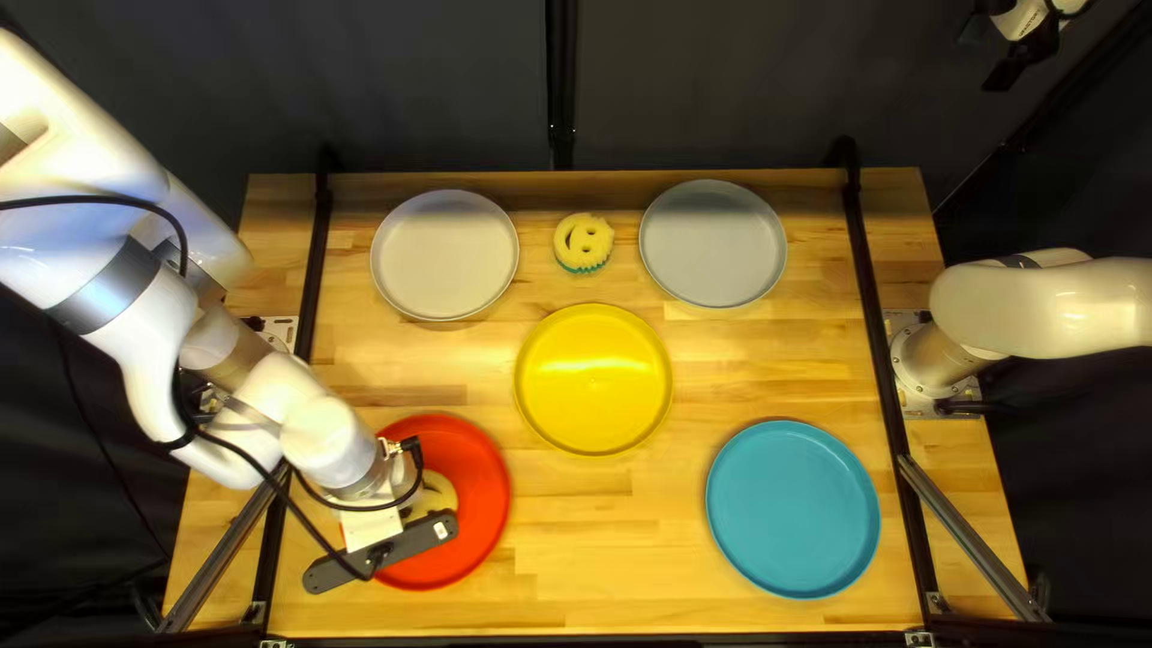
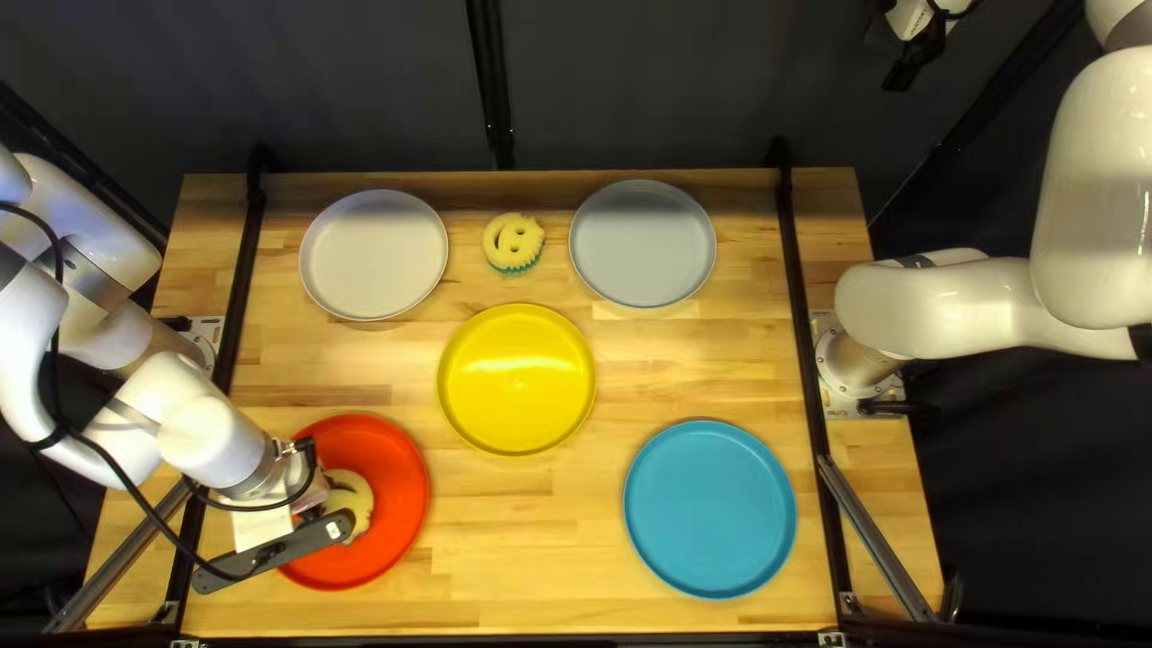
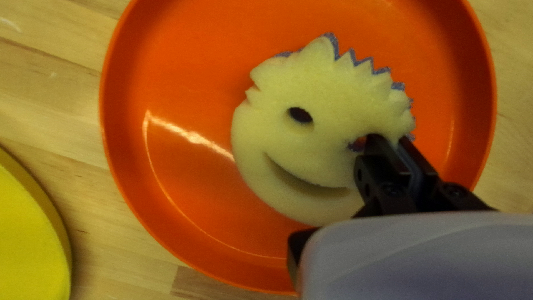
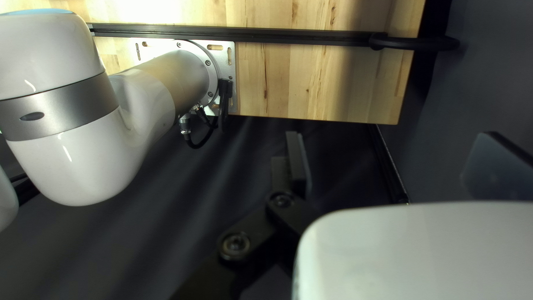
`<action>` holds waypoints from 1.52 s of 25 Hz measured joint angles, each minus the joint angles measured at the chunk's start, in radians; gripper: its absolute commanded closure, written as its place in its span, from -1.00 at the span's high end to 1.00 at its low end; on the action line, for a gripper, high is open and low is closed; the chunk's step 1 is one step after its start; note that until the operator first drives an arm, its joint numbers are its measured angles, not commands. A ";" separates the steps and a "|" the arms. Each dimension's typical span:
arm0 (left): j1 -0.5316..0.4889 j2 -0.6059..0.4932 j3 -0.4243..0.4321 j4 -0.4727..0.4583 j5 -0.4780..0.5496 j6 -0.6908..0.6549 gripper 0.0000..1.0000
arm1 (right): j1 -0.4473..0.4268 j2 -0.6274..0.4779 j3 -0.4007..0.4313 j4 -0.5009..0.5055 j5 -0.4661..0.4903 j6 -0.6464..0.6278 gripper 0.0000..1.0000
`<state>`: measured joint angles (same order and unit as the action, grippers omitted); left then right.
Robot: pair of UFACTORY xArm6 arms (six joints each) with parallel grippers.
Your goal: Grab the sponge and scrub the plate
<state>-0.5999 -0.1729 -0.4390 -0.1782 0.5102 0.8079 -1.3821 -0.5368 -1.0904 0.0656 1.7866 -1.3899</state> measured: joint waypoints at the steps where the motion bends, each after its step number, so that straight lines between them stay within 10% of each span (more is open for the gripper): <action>1: 0.011 0.012 -0.013 0.005 0.001 0.012 -1.00 | 0.000 0.000 0.000 0.000 0.000 0.000 1.00; 11: 0.073 0.129 -0.103 0.011 -0.024 0.124 -1.00 | 0.000 0.000 0.000 0.000 0.000 0.000 1.00; 38: -0.155 -0.096 0.144 -0.197 -0.010 0.010 -1.00 | 0.000 0.000 0.000 0.000 0.000 0.000 1.00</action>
<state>-0.7546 -0.2688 -0.2949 -0.3753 0.5003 0.8183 -1.3821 -0.5368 -1.0904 0.0656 1.7866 -1.3899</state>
